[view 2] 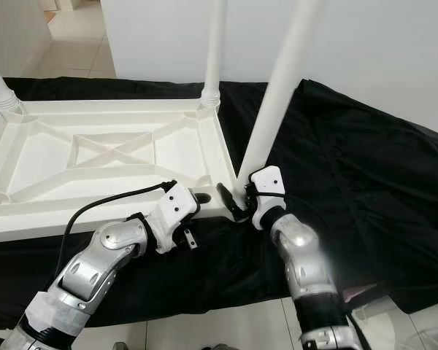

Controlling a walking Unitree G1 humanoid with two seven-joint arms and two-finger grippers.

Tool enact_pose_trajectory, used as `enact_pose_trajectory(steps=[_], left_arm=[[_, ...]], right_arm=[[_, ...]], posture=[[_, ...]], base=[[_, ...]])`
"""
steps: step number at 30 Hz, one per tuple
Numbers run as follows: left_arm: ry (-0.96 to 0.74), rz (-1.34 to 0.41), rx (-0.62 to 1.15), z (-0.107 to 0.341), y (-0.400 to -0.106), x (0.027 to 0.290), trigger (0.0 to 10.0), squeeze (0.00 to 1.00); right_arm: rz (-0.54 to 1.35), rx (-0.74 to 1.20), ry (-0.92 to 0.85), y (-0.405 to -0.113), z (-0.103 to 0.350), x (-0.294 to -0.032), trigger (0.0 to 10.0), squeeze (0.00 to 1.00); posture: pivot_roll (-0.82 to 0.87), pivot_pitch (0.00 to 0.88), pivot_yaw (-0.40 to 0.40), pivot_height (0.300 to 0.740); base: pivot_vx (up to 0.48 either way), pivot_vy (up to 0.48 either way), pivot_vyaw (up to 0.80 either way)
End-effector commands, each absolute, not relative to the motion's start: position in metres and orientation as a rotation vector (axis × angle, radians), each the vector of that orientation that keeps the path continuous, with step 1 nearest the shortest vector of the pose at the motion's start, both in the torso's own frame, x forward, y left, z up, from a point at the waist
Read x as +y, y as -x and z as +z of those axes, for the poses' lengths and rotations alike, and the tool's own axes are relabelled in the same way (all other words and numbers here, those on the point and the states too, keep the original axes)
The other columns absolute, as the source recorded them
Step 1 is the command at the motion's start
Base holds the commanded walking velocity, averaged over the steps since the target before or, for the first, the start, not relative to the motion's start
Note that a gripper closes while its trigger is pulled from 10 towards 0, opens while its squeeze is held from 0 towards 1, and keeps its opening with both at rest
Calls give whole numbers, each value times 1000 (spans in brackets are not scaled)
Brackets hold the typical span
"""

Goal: Building children table

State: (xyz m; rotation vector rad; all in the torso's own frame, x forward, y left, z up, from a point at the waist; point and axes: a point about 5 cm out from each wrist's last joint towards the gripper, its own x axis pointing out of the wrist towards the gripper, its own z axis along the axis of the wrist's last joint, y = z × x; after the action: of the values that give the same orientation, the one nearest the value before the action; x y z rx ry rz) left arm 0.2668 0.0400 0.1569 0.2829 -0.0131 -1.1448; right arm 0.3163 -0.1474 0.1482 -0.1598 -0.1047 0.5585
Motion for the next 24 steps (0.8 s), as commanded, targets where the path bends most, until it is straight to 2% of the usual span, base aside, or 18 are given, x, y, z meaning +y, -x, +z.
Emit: enact_pose_trajectory(steps=[1,4,6,7,8,15,16,17,24], left_arm=[[-293,-1146,-16,154,-264,35,10000,0],[-293,-1150,-17,154,-263,34,10000,0],[-295,-1151,-18,154,-263,33,10000,0],[-295,-1151,-18,154,-263,33,10000,0],[-296,-1149,-19,154,-263,33,10000,0],[-298,-1141,-19,154,-264,35,10000,0],[-299,-1141,-19,154,-264,35,10000,0],[-299,-1141,-18,154,-264,36,10000,0],[-313,-1139,-16,152,-266,36,10000,0]], right_arm=[[621,-92,172,-320,145,-145,4902,0],[637,-88,175,-321,144,-145,4902,0],[653,-80,186,-324,142,-147,1373,0],[653,-80,186,-324,142,-147,1373,0],[658,-74,189,-324,141,-148,0,0],[657,-57,160,-321,135,-151,0,0],[653,-54,149,-320,134,-152,4784,0],[645,-54,138,-320,133,-152,10000,0],[517,-51,107,-319,133,-153,10000,0]], posture=[[-35,68,-69,740],[-35,68,-69,740],[-32,68,-72,740],[-32,68,-72,740],[-31,67,-74,740],[-29,67,-75,740],[-30,66,-73,740],[-31,63,-72,740],[-40,56,-71,740]], base=[[0,0,0],[0,0,0],[0,0,0],[0,0,0],[0,0,0],[0,0,0],[0,0,0],[0,0,0],[0,0,0]])
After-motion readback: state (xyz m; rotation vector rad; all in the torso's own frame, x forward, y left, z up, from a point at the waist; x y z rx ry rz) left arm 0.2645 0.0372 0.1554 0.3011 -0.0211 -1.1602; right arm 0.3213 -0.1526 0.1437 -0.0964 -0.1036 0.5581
